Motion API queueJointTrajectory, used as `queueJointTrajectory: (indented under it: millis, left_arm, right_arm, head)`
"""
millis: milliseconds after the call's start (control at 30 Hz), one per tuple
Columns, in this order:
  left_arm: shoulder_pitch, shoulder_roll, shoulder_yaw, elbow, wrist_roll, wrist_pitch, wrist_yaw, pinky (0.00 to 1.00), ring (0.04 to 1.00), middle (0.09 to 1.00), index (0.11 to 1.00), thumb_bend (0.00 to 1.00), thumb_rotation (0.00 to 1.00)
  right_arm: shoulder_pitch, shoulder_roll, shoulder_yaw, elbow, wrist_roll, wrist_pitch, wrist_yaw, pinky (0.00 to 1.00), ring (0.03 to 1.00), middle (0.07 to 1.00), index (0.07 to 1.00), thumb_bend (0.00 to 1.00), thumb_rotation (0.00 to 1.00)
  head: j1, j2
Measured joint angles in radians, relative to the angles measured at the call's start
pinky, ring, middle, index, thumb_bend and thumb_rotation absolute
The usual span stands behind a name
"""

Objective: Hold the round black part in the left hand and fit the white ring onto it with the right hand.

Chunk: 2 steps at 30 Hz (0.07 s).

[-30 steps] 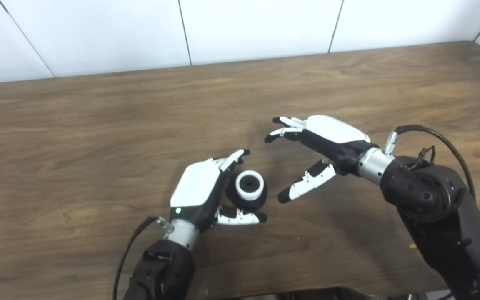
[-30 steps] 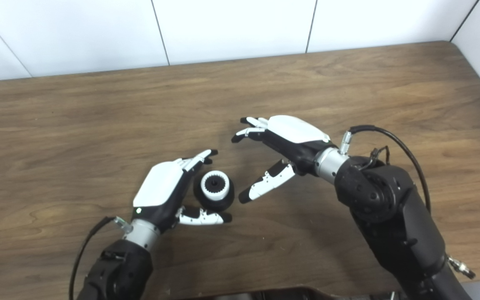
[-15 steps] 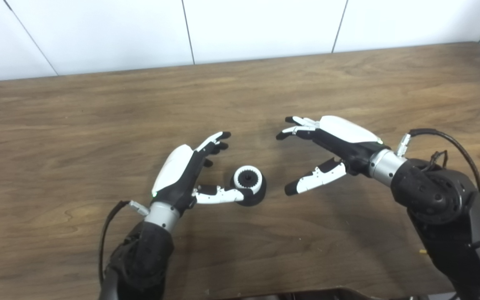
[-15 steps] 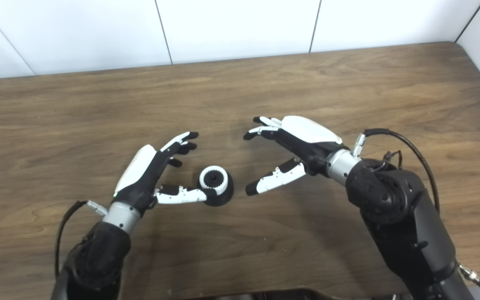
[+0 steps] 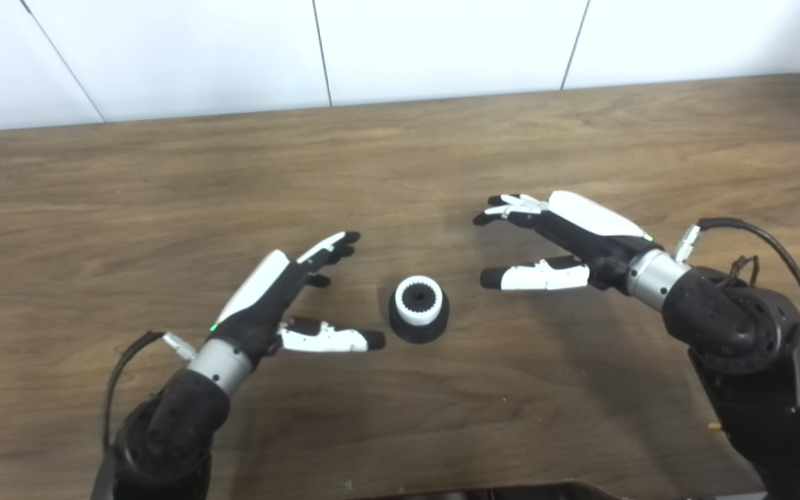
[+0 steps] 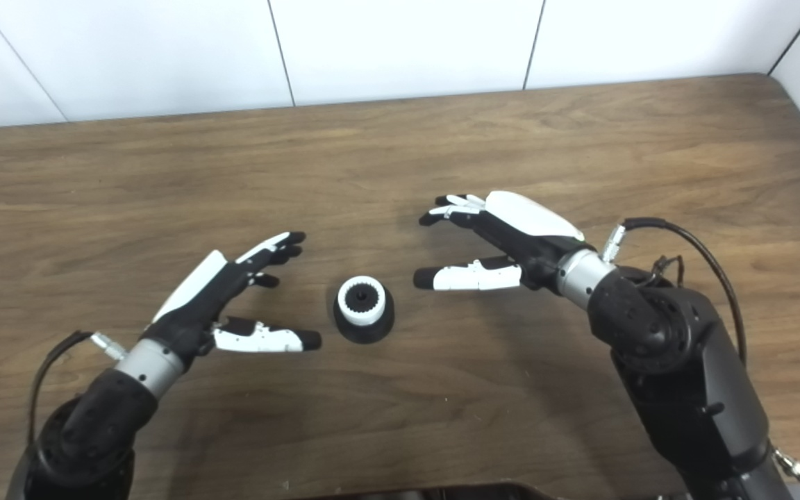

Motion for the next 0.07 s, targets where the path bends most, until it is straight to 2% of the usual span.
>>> queueJointTrajectory:
  millis: [67]
  left_arm:
    - [0.034,-0.044,0.044,0.000,-0.040,-0.006,0.063,0.88,0.882,0.870,0.883,0.70,0.40]
  right_arm:
    - [0.024,0.015,-0.032,0.009,0.029,0.000,-0.045,0.87,0.953,0.956,0.900,0.63,0.92]
  head:
    - [0.002,0.000]
